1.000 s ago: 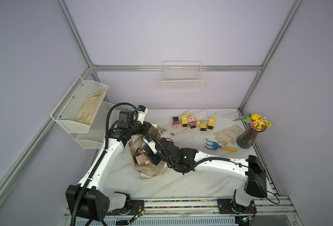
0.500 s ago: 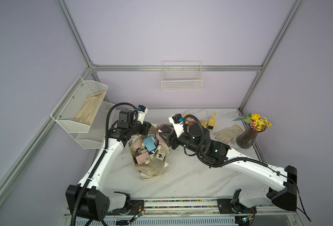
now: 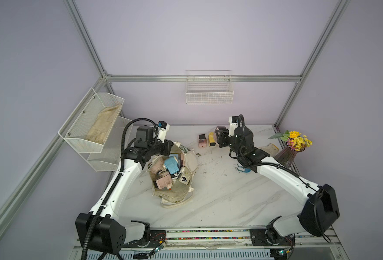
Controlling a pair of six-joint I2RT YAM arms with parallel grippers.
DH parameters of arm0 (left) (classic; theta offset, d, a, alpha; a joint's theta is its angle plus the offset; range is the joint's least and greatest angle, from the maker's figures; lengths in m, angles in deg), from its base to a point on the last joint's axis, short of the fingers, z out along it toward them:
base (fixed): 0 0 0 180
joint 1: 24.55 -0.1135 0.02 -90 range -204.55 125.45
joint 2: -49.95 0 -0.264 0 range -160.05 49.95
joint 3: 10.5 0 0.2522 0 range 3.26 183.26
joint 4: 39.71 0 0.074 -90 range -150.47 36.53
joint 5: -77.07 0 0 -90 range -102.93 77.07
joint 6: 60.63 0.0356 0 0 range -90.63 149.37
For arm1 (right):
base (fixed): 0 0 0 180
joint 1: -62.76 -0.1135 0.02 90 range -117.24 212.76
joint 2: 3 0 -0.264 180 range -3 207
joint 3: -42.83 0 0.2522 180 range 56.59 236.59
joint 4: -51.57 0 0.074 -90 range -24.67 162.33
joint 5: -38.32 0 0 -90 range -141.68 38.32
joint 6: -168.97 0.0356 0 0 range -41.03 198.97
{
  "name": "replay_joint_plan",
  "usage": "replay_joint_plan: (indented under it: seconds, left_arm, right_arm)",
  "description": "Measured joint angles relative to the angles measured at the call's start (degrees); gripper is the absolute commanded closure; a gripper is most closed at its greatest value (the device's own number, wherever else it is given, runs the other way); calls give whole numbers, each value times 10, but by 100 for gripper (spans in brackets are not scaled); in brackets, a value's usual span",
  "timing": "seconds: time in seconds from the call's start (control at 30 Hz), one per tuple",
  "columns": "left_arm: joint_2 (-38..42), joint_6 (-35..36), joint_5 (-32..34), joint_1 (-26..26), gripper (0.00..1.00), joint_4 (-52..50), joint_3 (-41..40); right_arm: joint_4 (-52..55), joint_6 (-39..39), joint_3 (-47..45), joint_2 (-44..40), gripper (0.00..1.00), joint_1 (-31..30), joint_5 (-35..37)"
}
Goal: Take out the pencil sharpeners from the tote bags
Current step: Place the pencil sharpener at the center of the board.
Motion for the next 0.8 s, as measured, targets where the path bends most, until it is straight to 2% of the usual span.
replay_joint_plan:
  seconds: [0.2, 0.53, 0.8]
  left_arm:
    - [5, 1, 11, 0, 96, -4, 0]
    - [10, 1, 28, -3, 96, -11, 0]
    - [10, 1, 29, -3, 96, -11, 0]
  right_arm:
    - [3, 44, -22, 76, 79, 71, 68]
    - [-18, 51, -35, 103, 79, 182, 125]
    - [-22, 52, -2, 176, 79, 203, 178]
